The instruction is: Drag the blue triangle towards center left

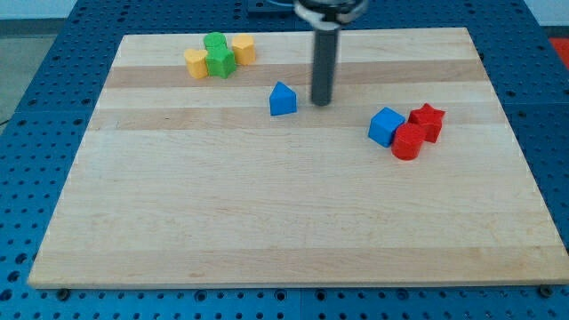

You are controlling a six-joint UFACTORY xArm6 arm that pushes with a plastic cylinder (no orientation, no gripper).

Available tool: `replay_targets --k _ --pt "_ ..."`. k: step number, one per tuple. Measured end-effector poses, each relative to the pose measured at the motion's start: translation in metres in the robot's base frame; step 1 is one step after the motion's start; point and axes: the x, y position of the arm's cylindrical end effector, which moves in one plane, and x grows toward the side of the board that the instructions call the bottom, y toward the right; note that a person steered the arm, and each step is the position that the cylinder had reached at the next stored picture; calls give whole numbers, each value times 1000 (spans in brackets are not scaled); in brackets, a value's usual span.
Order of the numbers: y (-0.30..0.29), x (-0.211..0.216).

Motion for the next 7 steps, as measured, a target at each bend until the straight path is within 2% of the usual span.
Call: replay_targets --k 1,2,3,4,5,6,7 --pt "-35 4" --pt "-32 -32" --pt "-80 -42" --pt "-71 11" --pt "-41 -8" --pt "99 -15" --pt "220 19"
